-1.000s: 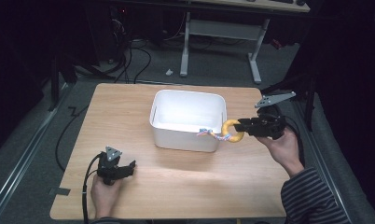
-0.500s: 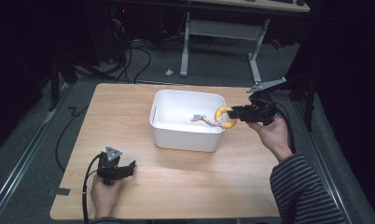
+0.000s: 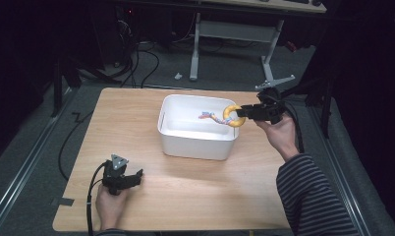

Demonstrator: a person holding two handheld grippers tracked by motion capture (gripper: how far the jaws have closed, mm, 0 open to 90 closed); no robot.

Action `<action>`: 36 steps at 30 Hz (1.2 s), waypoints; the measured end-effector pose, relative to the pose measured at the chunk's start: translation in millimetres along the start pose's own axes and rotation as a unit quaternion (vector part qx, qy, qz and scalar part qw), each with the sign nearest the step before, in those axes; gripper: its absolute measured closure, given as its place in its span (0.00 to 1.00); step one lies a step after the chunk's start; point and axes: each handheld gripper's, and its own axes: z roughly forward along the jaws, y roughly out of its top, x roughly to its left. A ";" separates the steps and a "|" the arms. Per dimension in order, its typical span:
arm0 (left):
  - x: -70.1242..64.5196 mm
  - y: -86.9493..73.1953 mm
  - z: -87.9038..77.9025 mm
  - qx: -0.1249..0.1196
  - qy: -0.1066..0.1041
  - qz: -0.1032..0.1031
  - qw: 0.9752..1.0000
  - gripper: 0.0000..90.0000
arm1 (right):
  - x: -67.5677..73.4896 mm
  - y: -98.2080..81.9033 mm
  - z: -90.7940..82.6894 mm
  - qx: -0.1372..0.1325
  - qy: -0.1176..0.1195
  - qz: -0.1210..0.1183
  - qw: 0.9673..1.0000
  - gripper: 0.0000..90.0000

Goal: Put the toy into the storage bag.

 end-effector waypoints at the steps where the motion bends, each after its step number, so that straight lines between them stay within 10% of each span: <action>1: 0.0 0.0 0.0 0.000 0.000 0.000 1.000 0.23 | -0.8 0.6 2.1 0.001 0.001 0.003 1.000 0.77; 36: -0.1 -0.2 -0.3 0.000 -0.001 0.001 1.000 0.23 | 6.4 26.5 66.1 0.060 -0.034 0.009 0.998 0.77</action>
